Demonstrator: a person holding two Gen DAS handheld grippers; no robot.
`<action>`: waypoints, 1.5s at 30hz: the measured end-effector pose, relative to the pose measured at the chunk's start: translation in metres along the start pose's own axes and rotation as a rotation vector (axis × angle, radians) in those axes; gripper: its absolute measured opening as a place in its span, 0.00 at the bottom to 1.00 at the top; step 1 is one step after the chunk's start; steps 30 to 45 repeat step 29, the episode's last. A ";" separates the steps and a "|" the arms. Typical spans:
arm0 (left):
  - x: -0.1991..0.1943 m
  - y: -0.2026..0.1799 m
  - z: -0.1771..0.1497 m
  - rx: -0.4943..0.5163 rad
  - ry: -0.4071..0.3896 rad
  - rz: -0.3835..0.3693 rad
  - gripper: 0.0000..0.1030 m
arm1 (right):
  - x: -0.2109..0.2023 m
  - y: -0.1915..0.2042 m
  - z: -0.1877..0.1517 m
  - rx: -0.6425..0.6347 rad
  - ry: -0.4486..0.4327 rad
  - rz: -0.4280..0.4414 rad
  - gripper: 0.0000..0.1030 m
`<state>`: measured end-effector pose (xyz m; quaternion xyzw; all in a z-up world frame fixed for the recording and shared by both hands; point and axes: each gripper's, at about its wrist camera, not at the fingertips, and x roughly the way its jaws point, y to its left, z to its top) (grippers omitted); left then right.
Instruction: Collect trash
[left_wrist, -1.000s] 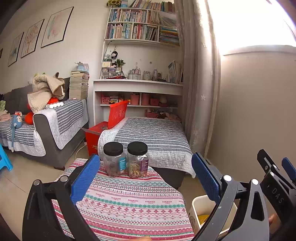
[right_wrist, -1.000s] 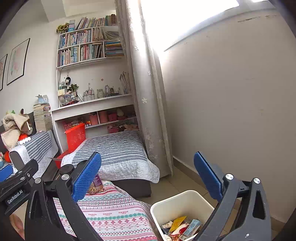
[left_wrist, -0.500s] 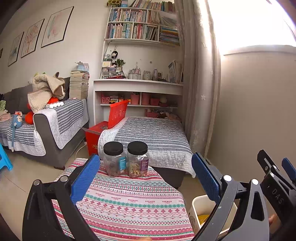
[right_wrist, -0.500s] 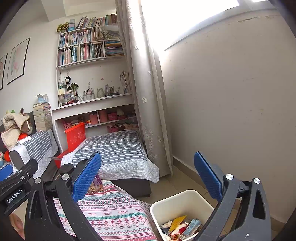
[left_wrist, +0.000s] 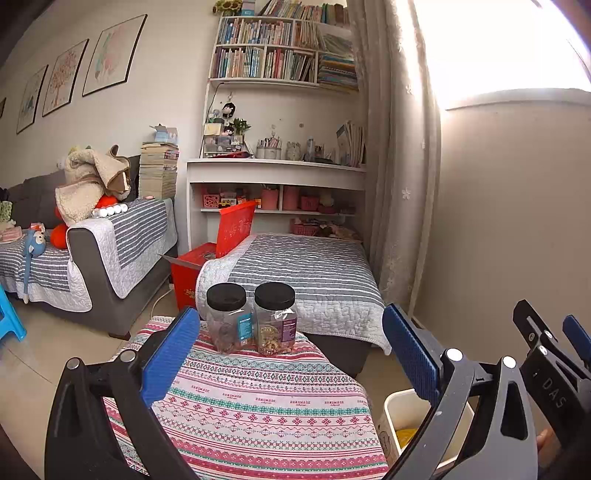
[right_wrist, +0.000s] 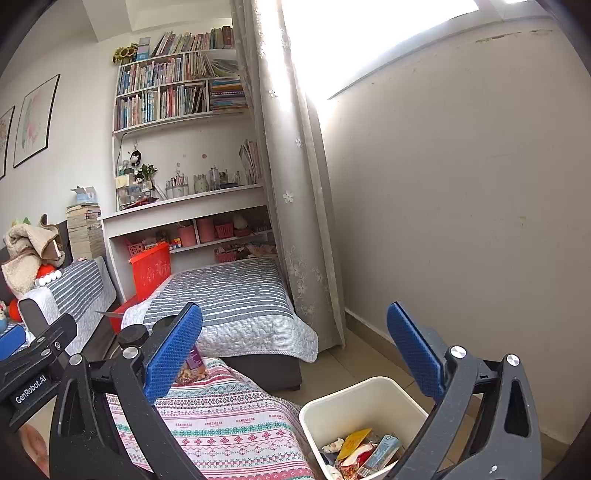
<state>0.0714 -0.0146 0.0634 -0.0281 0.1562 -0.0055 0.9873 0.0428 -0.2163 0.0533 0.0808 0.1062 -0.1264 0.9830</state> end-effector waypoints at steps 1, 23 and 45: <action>0.000 0.000 0.000 0.000 0.000 -0.001 0.94 | 0.001 0.000 -0.001 -0.001 0.001 0.001 0.93; 0.002 -0.001 -0.002 0.001 0.000 -0.025 0.91 | 0.004 -0.003 -0.005 -0.011 0.005 0.004 0.93; 0.002 0.000 -0.003 -0.007 0.008 -0.021 0.93 | 0.006 -0.003 -0.005 -0.013 0.008 0.004 0.93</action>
